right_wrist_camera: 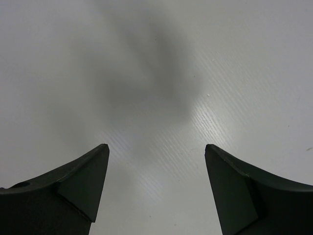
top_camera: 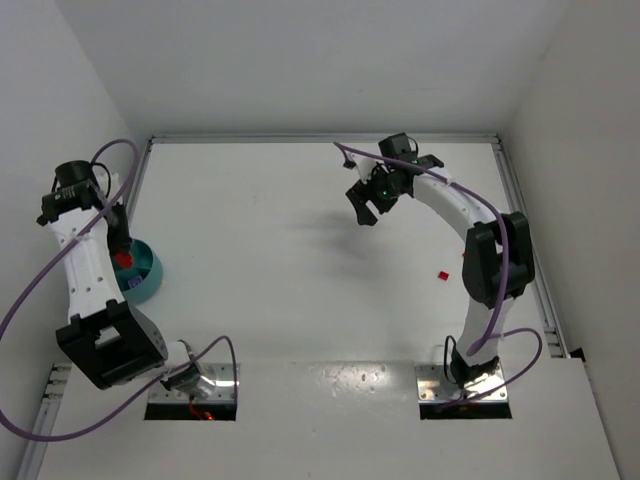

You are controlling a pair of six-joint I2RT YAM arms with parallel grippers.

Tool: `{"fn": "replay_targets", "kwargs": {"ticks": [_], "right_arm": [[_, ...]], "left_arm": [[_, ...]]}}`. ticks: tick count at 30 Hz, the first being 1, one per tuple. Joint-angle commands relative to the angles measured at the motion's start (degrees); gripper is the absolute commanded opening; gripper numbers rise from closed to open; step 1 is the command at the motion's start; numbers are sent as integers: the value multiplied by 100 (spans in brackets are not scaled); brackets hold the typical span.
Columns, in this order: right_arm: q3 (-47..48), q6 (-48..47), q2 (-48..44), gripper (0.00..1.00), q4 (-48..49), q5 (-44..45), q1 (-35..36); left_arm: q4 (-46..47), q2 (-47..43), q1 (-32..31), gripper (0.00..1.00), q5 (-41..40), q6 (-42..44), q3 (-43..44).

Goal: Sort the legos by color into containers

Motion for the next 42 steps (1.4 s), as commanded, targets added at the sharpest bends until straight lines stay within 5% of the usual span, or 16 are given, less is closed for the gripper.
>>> {"fn": "replay_targets", "kwargs": {"ticks": [1,15,32,37,42], "right_arm": [[397,-88,174,80,-279,5,-17],[696,-35,341,80,-394,58,-17],[468,18,227,80,-332,216,-17],[468,18,227,80,-332,322,-17],[415,79,227,80,-332,375,-69]], "left_arm": [[433,-305,54,16,-102,-100,-202],[926,187,54,18,547,-627,-432],[1339,697,-210,28,127,-680,-370],[1339,750,-271,47,126,-680,-370],[1497,750,-324,54,301,-680,-370]]}}
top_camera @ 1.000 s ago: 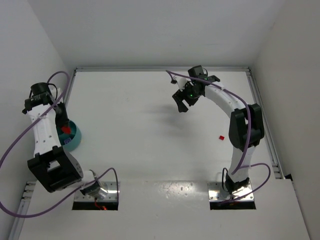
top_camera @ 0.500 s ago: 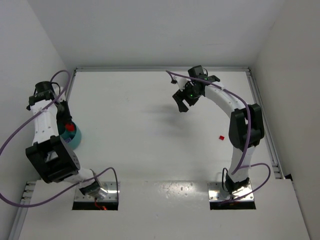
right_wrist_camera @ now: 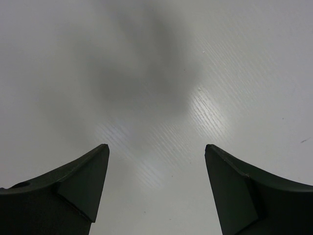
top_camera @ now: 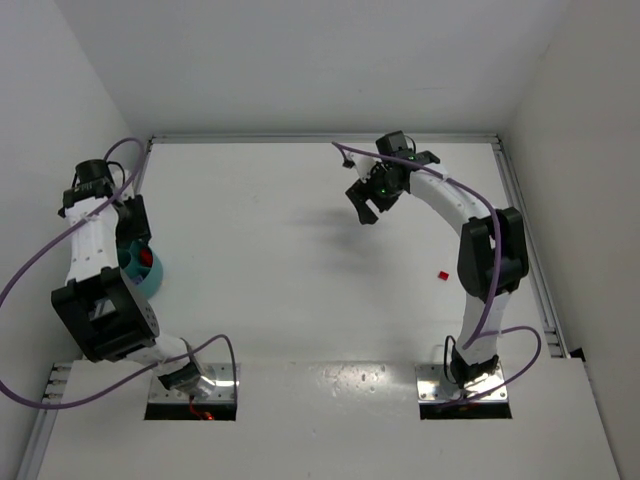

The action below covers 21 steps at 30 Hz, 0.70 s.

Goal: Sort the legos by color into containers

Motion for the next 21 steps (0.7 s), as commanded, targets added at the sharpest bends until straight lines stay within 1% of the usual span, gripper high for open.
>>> {"fn": "replay_targets", "kwargs": {"ticks": [1,2,3,4,5,6,7,8,9,11,12,13,14,15,16,18,20,21], "right_arm": [[-31,179,-114,80,50,69,-120],[-31,232,-114,80,50,69,-121],[-31,407,-175,80,103,69,-286],[-83,470,-175,80,103,69,-366],[-84,540,-175,80,103,69,-454],[-84,593,-228,80,42,129,-646],[-144,593,-228,80,-37,208,-744],[-145,593,-228,80,-107,270,-849],[-145,593,-228,80,-317,271,-1076],[-206,383,-350,80,-564,323,-1315],[-259,104,-412,79,-834,393,-1499],[-329,101,-491,79,-933,455,-1579],[-425,-169,-596,77,-1012,560,-1675],[-722,-458,-893,77,-1065,674,-1815],[-917,-592,-1070,76,-1066,762,-1886],[-1451,-829,-1378,71,-1066,833,-2001],[-1726,-1058,-1695,68,-1066,895,-2116],[-1910,-1181,-1757,63,-1196,825,-2185]], "left_arm": [[212,-37,-58,54,184,-35,192],[212,-38,-58,54,289,17,288],[299,-203,-58,54,421,18,341],[300,-257,-110,54,796,105,420],[370,-257,-162,54,956,106,516],[371,-257,-320,54,1115,175,726],[371,-257,-426,54,1508,280,841],[371,-205,-531,54,1712,281,947],[371,-135,-784,54,1871,360,1166],[371,110,-1067,54,2265,361,1360],[371,190,-1381,54,2320,361,1518],[371,252,-1541,54,2320,361,1572],[466,357,-1682,54,2416,361,1572],[519,358,-1962,54,2469,361,1572],[598,419,-2095,54,2470,361,1572],[722,559,-2341,54,2470,361,1572],[810,683,-2658,54,2470,361,1642],[871,753,-2746,54,2522,308,1642]]}}
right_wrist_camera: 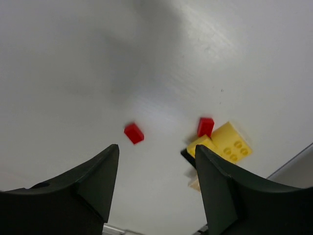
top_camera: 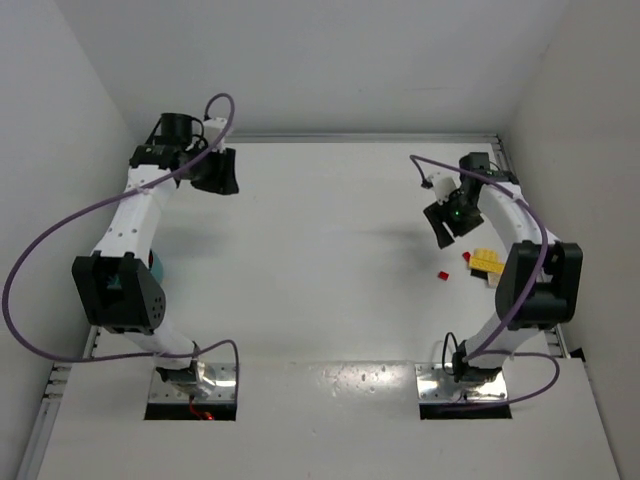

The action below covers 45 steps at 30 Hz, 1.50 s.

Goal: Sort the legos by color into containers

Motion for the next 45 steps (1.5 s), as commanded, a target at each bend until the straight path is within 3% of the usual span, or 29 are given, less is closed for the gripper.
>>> {"fn": "replay_targets", "kwargs": {"ticks": [1,9,14,28,45], "right_arm": [[-381,-720,-448,61,-451,-123,-59],[-1358,-2765,-932,58,-374,-503,-59],[-1279,-3358,-275,56,-488,-828,-59],[-1137,-3411,685,54,390,-204,-7],[-1963,-3464,650,33,733,42,46]], "left_arm": [[249,213,-357,54,258,0,304],[249,662,-605,54,513,0,675],[249,662,-658,54,513,-53,736],[249,258,-658,54,47,-273,420],[301,196,-658,54,-216,-326,253]]}}
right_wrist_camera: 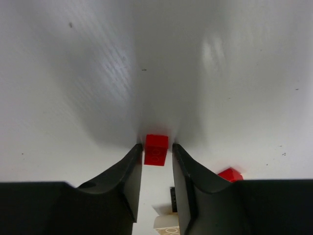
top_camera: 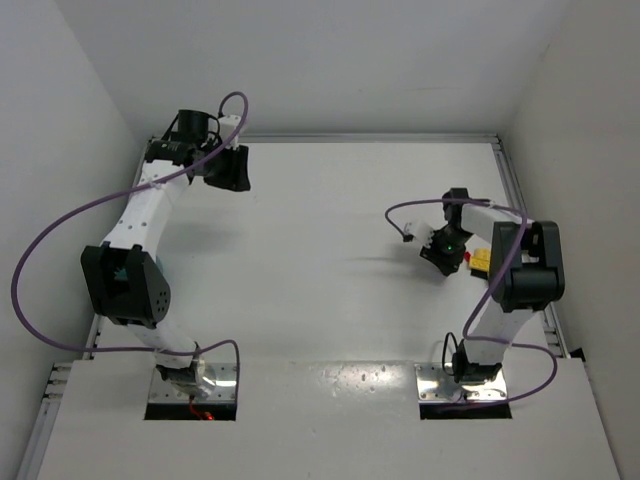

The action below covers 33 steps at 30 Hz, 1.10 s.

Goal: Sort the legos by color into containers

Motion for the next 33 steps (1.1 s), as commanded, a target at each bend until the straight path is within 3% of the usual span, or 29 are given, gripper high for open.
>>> {"fn": "replay_targets", "kwargs": {"ticks": [1,5,7,13,16,22,27,33], "right_arm": [[-484,-76,-23,30,68,4,9],[-521,-76,-242,22,-61,-240,9],[-240,265,-304,19,-299,-775,9],[2278,1845,274,12,-1476,-2919,289],[3203,2741,662,9,-1706,-3878,544],[4137,4966,1039,3,-733,-5477,1204],[4507,6075,1304,2,129,-6154,1660],[4315,7568,1374,2,1324,-6735,1942]], "left_arm": [[151,-241,-48,54,-61,-46,17],[151,-310,-48,54,-44,-46,-53],[404,-520,153,54,645,7,-263],[1195,-1066,822,58,2344,-380,-1397],[1854,-1540,893,59,2653,-433,-1863],[2751,-2358,103,60,2655,-11,-2601],[3489,-2754,-757,60,2479,419,-3268],[4166,-2860,-1497,60,2146,938,-3648]]}}
